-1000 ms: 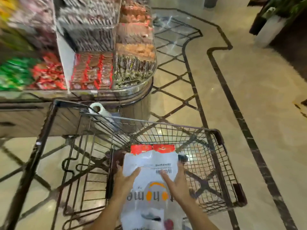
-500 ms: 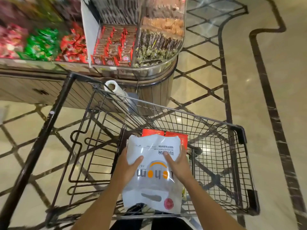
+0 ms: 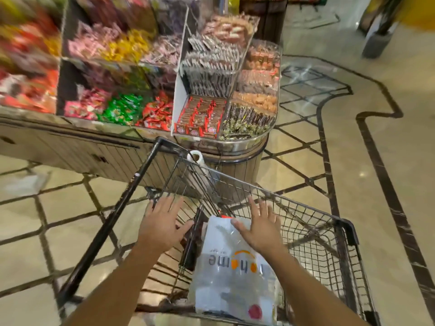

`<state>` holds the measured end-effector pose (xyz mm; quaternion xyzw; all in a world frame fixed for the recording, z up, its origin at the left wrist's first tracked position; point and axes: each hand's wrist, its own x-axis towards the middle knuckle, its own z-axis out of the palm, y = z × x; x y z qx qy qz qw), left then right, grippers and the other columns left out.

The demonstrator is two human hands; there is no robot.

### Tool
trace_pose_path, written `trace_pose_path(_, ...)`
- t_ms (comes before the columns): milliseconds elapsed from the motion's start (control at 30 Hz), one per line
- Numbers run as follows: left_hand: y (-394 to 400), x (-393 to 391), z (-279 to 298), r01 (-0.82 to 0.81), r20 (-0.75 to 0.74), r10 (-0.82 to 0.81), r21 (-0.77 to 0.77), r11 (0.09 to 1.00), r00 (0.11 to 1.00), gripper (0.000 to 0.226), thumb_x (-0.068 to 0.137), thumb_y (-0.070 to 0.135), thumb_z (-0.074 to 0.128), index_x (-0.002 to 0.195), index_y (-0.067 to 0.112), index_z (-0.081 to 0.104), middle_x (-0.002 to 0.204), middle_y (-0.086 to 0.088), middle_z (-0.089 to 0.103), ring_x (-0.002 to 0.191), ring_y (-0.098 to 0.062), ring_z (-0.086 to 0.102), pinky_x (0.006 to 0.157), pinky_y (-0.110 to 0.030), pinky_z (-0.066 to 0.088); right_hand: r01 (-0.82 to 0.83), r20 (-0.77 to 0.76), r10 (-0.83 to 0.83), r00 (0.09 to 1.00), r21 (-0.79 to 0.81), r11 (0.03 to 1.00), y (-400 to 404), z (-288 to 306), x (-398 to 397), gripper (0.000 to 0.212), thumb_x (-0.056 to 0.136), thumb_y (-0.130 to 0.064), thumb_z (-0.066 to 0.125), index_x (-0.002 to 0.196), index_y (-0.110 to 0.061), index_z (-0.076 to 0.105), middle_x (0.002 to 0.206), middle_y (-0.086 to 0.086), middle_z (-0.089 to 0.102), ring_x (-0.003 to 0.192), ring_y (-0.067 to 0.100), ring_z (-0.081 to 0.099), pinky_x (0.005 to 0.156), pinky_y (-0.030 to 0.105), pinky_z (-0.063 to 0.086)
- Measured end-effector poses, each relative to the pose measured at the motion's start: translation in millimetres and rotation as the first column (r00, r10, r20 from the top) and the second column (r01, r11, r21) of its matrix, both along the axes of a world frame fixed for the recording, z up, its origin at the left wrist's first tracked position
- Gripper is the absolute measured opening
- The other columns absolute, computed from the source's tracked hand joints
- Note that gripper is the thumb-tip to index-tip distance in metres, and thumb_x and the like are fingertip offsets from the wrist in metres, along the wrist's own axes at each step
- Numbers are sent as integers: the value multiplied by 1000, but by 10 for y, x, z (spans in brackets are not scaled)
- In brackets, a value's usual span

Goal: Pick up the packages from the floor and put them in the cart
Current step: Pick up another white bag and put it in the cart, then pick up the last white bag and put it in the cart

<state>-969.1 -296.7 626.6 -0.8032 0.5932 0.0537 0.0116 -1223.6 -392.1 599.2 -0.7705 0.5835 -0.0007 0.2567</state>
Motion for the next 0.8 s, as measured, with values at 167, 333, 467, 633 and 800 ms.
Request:
trace_pose_path(167, 367, 702, 596, -16, 134, 31, -113, 993, 991, 79, 95, 73, 35, 162, 33, 26, 169, -1, 28, 157, -23, 21, 127, -51, 14, -161, -137, 139, 981, -160, 974, -4, 601, 676, 108, 75, -93, 8, 166, -36, -1, 176, 4, 8, 159, 40, 11, 124, 59, 19)
trace_pose_path(333, 1068, 1682, 1098, -125, 158, 161, -212, 969, 974, 84, 90, 78, 22, 160, 33, 33, 168, -4, 31, 157, -26, 21, 125, -53, 14, -293, -150, 259, 954, -294, 910, 231, 1147, 1569, 94, 84, -88, 9, 166, -41, 4, 176, -2, 9, 161, 37, 9, 126, 60, 17)
trace_pose_path(467, 1831, 2481, 1344, -227, 162, 276, -269, 936, 947, 83, 87, 78, 24, 152, 32, 46, 159, -8, 46, 150, -30, 36, 121, -56, 25, -401, -161, 368, 916, -371, 837, 582, 1459, 2407, 83, 95, -81, 26, 165, -41, 10, 175, -6, 12, 161, 33, 9, 125, 58, 19)
trace_pose_path(633, 2931, 3365, 1499, -420, 165, 482, -306, 854, 860, 79, 91, 76, 42, 155, 30, 42, 160, -9, 45, 150, -32, 35, 122, -56, 24, -549, -163, 535, 829, -426, 719, 1285, 1751, 3726, 83, 95, -80, 30, 165, -38, 14, 174, -4, 17, 159, 34, 16, 124, 61, 23)
trace_pose_path(800, 3769, 4016, 1661, -575, 120, 651, -367, 731, 750, 88, 85, 80, 30, 153, 26, 47, 158, -12, 47, 148, -33, 39, 119, -56, 30, -654, -159, 672, 723, -471, 592, 1949, 2010, 4816, 99, 82, -87, 12, 164, -33, 21, 173, 0, 22, 157, 35, 24, 123, 58, 27)
